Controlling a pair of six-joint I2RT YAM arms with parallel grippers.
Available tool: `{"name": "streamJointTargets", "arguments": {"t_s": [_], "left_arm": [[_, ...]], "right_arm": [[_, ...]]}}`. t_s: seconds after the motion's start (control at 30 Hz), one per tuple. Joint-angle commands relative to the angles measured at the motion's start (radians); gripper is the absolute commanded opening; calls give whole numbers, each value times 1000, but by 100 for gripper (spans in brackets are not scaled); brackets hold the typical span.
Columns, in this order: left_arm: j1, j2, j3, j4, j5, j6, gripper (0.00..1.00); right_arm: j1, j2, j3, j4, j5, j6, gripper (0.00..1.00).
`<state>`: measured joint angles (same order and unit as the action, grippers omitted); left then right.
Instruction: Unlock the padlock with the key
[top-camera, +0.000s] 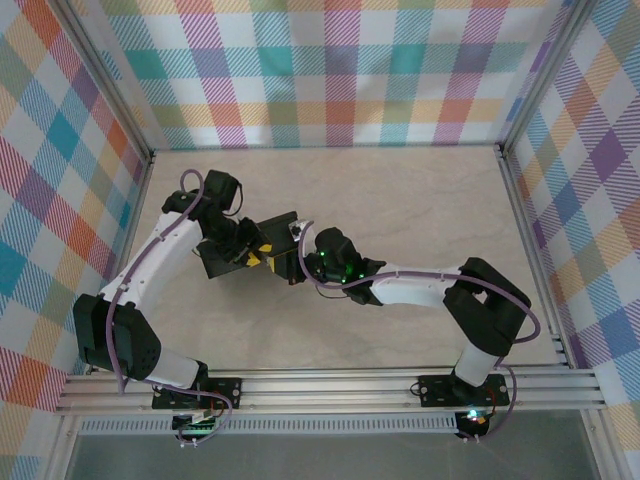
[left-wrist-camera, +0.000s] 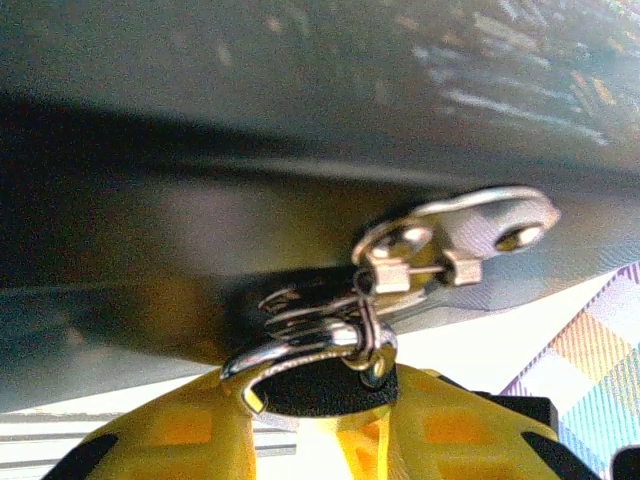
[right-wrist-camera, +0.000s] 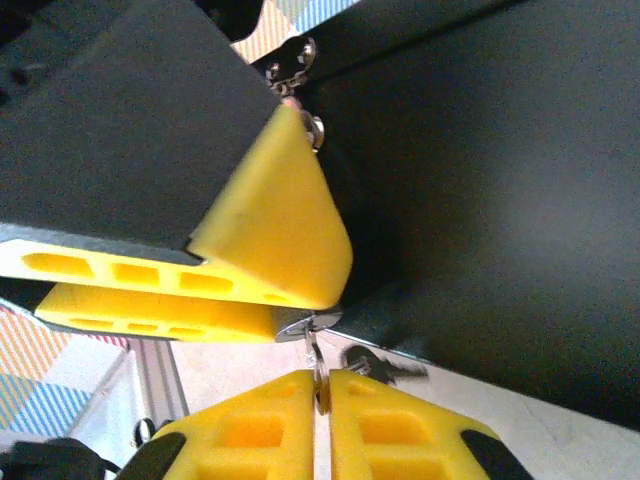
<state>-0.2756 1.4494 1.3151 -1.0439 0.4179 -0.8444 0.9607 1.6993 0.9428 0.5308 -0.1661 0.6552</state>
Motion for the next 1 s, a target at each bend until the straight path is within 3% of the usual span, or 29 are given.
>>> {"name": "streamJointTargets", "arguments": {"t_s": [0.0, 0.27, 0.57, 0.73, 0.97], "left_arm": [[8, -46, 4, 20, 48, 1, 0], [8, -40, 5, 31, 51, 23, 0], [19, -28, 59, -22, 45, 63, 0], [37, -18, 63, -23, 45, 64, 0], [56, -17, 62, -24, 50, 67, 0]], "right_arm": [[-5, 11, 10, 93, 4, 116, 9], [-23, 10, -2, 246, -45, 404, 4], [-27, 142, -16, 557, -128, 777, 5], [-27, 42, -31, 233, -72, 530, 12], [-38, -147, 8, -280, 88, 93, 32]]}}
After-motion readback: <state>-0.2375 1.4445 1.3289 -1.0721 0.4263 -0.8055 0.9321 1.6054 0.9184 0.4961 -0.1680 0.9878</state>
